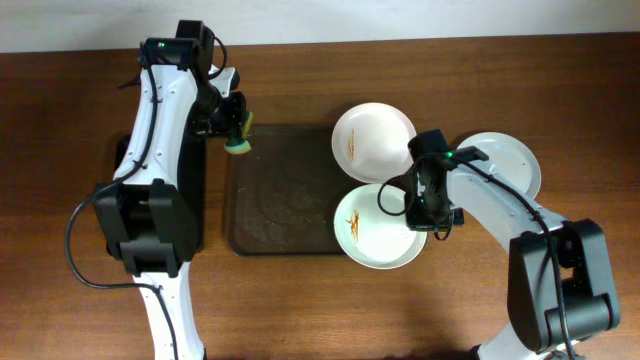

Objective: Clean dirty plates on tray and stack at the side
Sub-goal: 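Grip the rim of the lower-right plate with the right gripper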

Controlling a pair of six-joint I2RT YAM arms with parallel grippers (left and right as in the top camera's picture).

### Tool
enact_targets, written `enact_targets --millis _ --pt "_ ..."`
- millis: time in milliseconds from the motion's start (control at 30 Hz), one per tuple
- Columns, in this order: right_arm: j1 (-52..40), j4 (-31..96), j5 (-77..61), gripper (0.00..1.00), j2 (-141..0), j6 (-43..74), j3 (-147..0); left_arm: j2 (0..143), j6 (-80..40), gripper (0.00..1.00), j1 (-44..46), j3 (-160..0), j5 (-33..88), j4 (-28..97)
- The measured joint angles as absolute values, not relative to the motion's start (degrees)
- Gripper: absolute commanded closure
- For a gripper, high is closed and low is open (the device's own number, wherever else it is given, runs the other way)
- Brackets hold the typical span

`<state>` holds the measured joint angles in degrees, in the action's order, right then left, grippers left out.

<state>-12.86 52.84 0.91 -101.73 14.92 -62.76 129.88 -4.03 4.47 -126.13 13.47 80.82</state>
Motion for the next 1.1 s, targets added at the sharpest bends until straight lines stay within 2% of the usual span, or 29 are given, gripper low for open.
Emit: enact_targets --millis 100,200,300,400,533,567,600,633,667,733,800,900,933,1000,1033,1100 --pt "-12.86 52.90 1.10 0.96 -101.62 15.29 -62.76 129.88 -4.03 0.99 4.47 -126.13 13.47 80.84" --pt "-14.46 58.06 0.82 0.96 -101.62 16.10 -64.88 129.88 -4.03 0.99 4.47 -126.13 13.45 80.97" --pt "-24.05 57.10 0.08 0.96 -101.62 17.10 -71.68 129.88 -4.03 0.99 4.47 -126.13 13.45 81.01" --pt "-34.04 50.00 3.22 0.96 -101.62 25.67 -74.30 129.88 -4.03 0.99 4.47 -126.13 13.45 81.43" --pt "-38.09 41.80 6.61 0.96 -103.88 40.91 -74.39 129.88 -4.03 0.99 4.47 -126.13 13.47 81.62" --pt "-38.09 41.60 6.70 0.80 -105.38 43.53 -74.39 129.88 -4.03 0.99 4.47 -126.13 13.47 81.65" --pt "-38.09 41.45 6.74 0.55 -107.04 45.15 -74.39 129.88 -4.03 0.99 4.47 -126.13 13.47 81.62" --pt "-38.09 41.36 6.85 0.48 -107.81 45.84 -74.39 129.88 -4.03 0.99 4.47 -126.13 13.47 81.62" --pt "-38.09 41.06 6.87 0.46 -108.86 46.57 -74.37 129.88 -4.03 0.99 4.47 -126.13 13.45 81.62" --pt "-38.09 39.46 6.90 0.47 -109.16 47.24 -74.37 129.88 -4.03 0.99 4.47 -126.13 13.45 81.60" --pt "-37.87 37.23 6.59 0.54 -110.02 47.55 -74.37 129.88 -4.03 0.99 4.47 -126.13 13.47 81.36" --pt "-36.56 36.99 5.10 0.59 -112.79 47.88 -74.37 129.88 -4.03 0.99 4.47 -126.13 13.45 81.32" --pt "-35.88 36.71 3.55 0.65 -113.86 47.75 -74.37 129.88 -3.92 0.99 4.47 -126.13 13.45 81.19" --pt "-34.61 36.18 1.52 0.88 -114.45 48.05 -74.83 129.88 -3.25 0.99 4.49 -126.13 13.45 80.73" --pt "-34.22 36.10 0.69 0.96 -114.52 48.05 -74.85 129.88 -2.96 0.99 4.60 -126.13 13.45 80.75" --pt "-33.78 35.40 -1.56 0.96 -114.59 48.60 -75.05 129.88 -2.59 0.99 4.78 -126.13 13.47 81.10"
